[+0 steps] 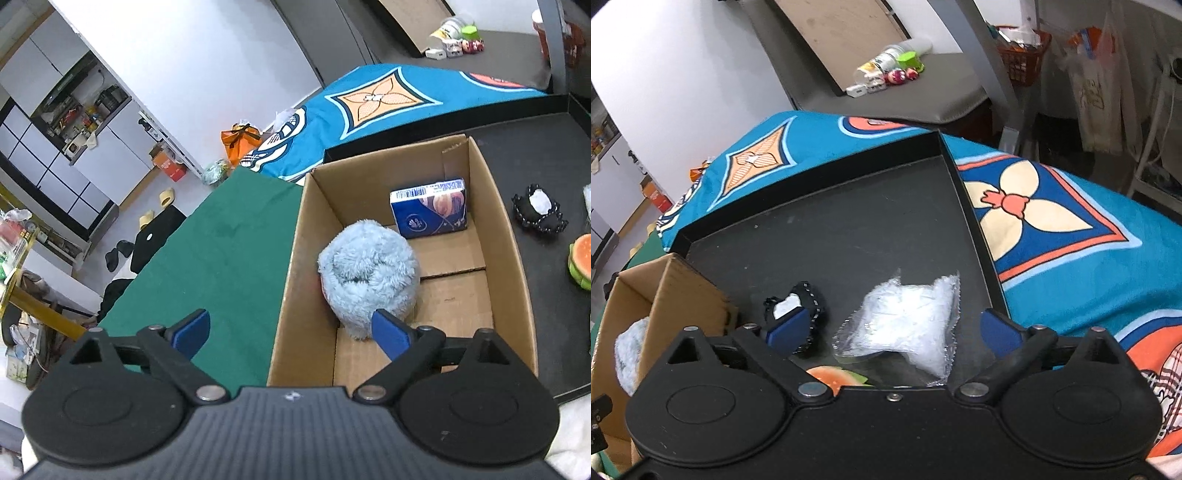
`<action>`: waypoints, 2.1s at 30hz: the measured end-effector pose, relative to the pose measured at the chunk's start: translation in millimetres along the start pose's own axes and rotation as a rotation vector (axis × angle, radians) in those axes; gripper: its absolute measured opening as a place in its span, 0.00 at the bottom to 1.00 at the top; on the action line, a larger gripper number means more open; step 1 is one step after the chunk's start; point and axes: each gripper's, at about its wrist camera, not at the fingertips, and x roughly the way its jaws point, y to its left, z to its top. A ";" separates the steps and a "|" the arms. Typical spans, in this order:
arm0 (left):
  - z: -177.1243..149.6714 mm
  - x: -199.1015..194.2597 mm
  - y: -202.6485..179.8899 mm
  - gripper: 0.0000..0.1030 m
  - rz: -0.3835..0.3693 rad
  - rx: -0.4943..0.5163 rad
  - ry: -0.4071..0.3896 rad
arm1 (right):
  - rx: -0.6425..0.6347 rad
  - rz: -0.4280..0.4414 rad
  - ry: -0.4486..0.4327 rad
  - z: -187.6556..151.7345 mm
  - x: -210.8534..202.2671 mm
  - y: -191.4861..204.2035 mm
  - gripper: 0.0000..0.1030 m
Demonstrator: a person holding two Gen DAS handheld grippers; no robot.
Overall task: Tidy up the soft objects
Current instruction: 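Lower the right gripper onto the clear plastic bag and close, then carry the clear plastic bag with the right gripper into the box and release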
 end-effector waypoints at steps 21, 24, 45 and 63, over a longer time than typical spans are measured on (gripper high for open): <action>1.4 -2.2 -7.3 0.91 0.014 0.031 0.013 | -0.061 0.002 0.036 -10.0 7.7 9.9 0.47; 0.7 -2.2 -3.2 0.91 0.002 0.012 0.015 | -0.068 0.006 0.026 -8.0 2.4 11.4 0.38; -7.1 -5.5 16.1 0.91 -0.059 -0.072 -0.017 | -0.145 0.050 -0.121 -2.7 -38.3 33.0 0.06; -11.9 2.6 30.5 0.91 -0.136 -0.142 0.005 | -0.232 0.166 -0.203 -0.7 -78.0 89.9 0.05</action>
